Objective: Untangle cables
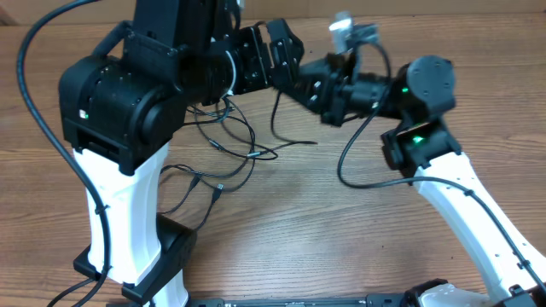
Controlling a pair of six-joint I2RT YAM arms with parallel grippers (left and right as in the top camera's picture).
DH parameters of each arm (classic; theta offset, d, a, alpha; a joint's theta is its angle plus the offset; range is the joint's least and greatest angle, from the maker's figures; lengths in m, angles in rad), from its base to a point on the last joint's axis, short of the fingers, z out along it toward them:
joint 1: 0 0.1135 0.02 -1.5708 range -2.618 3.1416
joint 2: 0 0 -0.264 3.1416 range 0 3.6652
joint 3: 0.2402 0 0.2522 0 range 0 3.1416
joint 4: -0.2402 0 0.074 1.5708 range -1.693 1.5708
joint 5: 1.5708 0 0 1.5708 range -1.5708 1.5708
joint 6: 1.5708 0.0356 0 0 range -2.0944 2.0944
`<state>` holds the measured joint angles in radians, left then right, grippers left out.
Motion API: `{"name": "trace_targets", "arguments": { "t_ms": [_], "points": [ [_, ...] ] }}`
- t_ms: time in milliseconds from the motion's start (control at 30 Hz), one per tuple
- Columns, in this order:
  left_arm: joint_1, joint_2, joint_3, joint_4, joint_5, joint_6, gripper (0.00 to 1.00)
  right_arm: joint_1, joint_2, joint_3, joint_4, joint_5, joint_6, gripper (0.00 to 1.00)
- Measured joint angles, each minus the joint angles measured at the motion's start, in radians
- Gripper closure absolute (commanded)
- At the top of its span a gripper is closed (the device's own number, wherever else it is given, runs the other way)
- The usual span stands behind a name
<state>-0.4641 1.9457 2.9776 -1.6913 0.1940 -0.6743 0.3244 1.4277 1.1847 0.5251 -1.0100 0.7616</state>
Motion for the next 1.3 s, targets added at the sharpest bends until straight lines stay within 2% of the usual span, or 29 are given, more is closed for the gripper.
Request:
{"name": "trace_targets", "arguments": {
  "t_ms": [200,433,700,800,1133,1300],
  "points": [
    [0.015,-0.034,0.000,0.000,-0.100,0.031,0.00,-0.150,0.000,0.040,0.125,0.016,0.148,0.96],
    [0.015,-0.048,0.000,0.000,-0.188,0.072,0.00,-0.335,0.000,0.166,0.311,0.022,0.357,0.96],
    [0.015,-0.048,0.000,0.000,-0.215,0.098,0.00,-0.507,-0.003,0.260,0.326,0.024,0.468,0.96],
    [0.015,-0.048,0.000,0.000,-0.216,0.105,0.01,-0.570,-0.005,0.262,0.250,0.025,0.478,0.96],
    [0.015,-0.048,0.000,0.000,-0.222,0.108,0.00,-0.735,0.006,0.264,-0.196,0.032,0.387,0.96],
    [0.015,-0.048,0.000,0.000,-0.222,0.108,0.00,-0.773,0.023,0.265,-0.269,0.031,0.323,0.96]
  ]
}}
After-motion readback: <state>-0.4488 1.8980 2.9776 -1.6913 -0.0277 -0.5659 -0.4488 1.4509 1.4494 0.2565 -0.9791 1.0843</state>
